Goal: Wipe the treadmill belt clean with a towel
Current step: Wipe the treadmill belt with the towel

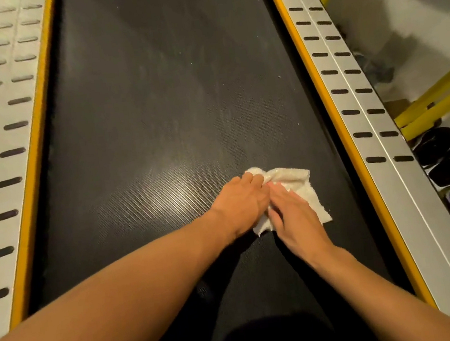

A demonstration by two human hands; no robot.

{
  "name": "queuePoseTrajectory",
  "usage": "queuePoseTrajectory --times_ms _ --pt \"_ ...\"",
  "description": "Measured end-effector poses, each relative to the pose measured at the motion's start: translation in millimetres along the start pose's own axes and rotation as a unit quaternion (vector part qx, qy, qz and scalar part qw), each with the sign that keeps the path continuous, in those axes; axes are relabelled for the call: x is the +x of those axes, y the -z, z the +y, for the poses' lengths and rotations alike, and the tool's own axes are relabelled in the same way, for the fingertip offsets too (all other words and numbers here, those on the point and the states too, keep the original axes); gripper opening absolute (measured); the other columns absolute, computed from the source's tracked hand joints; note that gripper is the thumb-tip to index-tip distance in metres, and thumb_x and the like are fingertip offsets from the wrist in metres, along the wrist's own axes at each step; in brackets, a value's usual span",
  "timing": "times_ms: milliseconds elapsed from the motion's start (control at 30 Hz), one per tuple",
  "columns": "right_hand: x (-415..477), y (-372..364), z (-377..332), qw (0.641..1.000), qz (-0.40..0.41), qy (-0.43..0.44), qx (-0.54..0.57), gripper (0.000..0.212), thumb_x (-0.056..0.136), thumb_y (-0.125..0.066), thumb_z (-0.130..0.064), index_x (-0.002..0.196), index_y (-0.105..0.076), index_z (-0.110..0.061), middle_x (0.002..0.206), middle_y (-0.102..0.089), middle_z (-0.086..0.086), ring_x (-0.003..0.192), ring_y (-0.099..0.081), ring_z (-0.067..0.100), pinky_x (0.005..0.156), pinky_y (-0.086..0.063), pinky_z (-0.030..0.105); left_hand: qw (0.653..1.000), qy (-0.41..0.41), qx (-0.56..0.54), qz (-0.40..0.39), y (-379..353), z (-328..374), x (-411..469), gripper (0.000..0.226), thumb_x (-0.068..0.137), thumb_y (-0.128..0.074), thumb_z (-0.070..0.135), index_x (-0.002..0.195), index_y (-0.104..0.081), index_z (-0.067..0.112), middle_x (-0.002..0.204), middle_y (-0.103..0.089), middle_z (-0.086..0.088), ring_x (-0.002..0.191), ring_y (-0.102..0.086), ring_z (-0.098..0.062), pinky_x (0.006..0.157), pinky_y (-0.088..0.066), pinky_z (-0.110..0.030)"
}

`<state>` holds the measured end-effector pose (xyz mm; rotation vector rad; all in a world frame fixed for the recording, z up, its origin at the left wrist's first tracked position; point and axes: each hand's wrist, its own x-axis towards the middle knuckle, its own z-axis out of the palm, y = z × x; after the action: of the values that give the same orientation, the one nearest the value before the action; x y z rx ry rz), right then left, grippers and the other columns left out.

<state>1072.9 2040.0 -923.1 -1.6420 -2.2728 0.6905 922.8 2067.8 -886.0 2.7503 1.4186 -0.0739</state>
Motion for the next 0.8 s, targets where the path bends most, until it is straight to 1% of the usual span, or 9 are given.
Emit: queuePoseTrajectory --times_ms 67,100,200,333,400,500,633,700,800 --pt "-17.1 -4.5 -8.2 1.000 0.008 0.009 0.026 0.043 0.095 -0.050 -0.007 0.137 -0.050 -0.015 0.140 -0.049 -0.008 0.135 -0.037 0.005 0.117 -0.010 0.015 1.000 -0.029 0.008 -0.005 -4.0 3.5 -5.3 0.022 0.098 -0.038 0.017 0.114 -0.052 0.011 0.115 -0.050 -0.007 0.106 -0.048 -0.025 0.084 -0.041 -0.035" --pt "-20.8 -4.4 -10.7 1.000 0.007 0.011 0.026 0.042 0.095 -0.050 -0.007 0.136 -0.051 -0.015 0.140 -0.048 -0.011 0.135 -0.035 0.002 0.116 -0.007 0.012 0.999 -0.037 0.008 -0.011 -5.7 3.3 -8.6 0.022 0.098 -0.038 0.017 0.114 -0.052 0.011 0.115 -0.050 -0.007 0.106 -0.048 -0.025 0.084 -0.041 -0.035" --pt "0.4 -4.9 -6.2 0.999 -0.009 0.034 0.006 0.039 0.098 -0.047 -0.011 0.137 -0.050 -0.014 0.143 -0.049 -0.003 0.139 -0.034 0.009 0.119 -0.015 0.023 1.000 -0.008 -0.003 -0.011 -3.4 -7.1 -9.5 0.026 0.100 -0.035 0.018 0.120 -0.048 0.011 0.118 -0.050 -0.007 0.109 -0.047 -0.025 0.087 -0.040 -0.034" --pt "23.8 -17.6 -12.9 0.999 -0.014 0.028 0.024 0.041 0.095 -0.045 -0.008 0.136 -0.050 -0.014 0.142 -0.051 0.000 0.137 -0.039 0.015 0.117 -0.026 0.038 0.999 0.049 -0.012 -0.001 2.3 -23.4 -8.2 0.025 0.097 -0.044 0.016 0.120 -0.051 0.011 0.116 -0.052 -0.006 0.108 -0.049 -0.024 0.086 -0.043 -0.033" --pt "10.1 -27.4 -19.5 0.999 -0.010 0.024 0.026 0.044 0.095 -0.046 -0.008 0.139 -0.047 -0.013 0.146 -0.046 0.000 0.140 -0.035 0.013 0.118 -0.023 0.038 0.999 0.032 -0.018 -0.026 1.2 -25.0 -17.9 0.025 0.095 -0.048 0.019 0.118 -0.053 0.011 0.115 -0.053 -0.006 0.108 -0.050 -0.024 0.084 -0.044 -0.034" --pt "3.9 -32.7 -21.9 0.997 -0.022 0.072 0.010 0.043 0.099 -0.044 -0.012 0.141 -0.046 -0.016 0.148 -0.044 -0.003 0.142 -0.031 0.010 0.119 -0.021 0.038 0.997 0.040 -0.038 -0.046 -0.8 -26.1 -38.3 0.025 0.098 -0.041 0.021 0.119 -0.050 0.010 0.118 -0.052 -0.007 0.109 -0.049 -0.025 0.083 -0.044 -0.035" --pt "51.7 -32.7 -34.3 0.992 -0.057 0.111 0.007 0.033 0.100 -0.041 -0.012 0.132 -0.051 -0.015 0.134 -0.054 -0.001 0.130 -0.044 0.016 0.111 -0.033 0.044 0.980 0.187 -0.066 -0.032 5.2 -40.8 -38.2 0.027 0.097 -0.044 0.013 0.122 -0.051 0.006 0.116 -0.053 -0.009 0.110 -0.050 -0.026 0.085 -0.046 -0.036" --pt "52.8 -35.7 -44.4 0.992 -0.053 0.117 0.013 0.033 0.100 -0.041 -0.012 0.132 -0.050 -0.016 0.134 -0.054 -0.002 0.130 -0.044 0.016 0.113 -0.032 0.045 0.970 0.233 -0.071 -0.023 7.9 -42.8 -43.1 0.027 0.096 -0.045 0.012 0.122 -0.052 0.006 0.115 -0.054 -0.009 0.111 -0.051 -0.027 0.086 -0.046 -0.036" --pt "22.6 -44.3 -50.7 0.990 -0.052 0.127 0.010 0.042 0.099 -0.043 -0.010 0.140 -0.046 -0.017 0.145 -0.046 -0.003 0.138 -0.037 0.012 0.118 -0.022 0.039 0.978 0.198 -0.066 -0.030 4.8 -32.8 -64.5 0.030 0.097 -0.042 0.012 0.126 -0.048 0.006 0.117 -0.053 -0.010 0.110 -0.050 -0.026 0.083 -0.045 -0.034"
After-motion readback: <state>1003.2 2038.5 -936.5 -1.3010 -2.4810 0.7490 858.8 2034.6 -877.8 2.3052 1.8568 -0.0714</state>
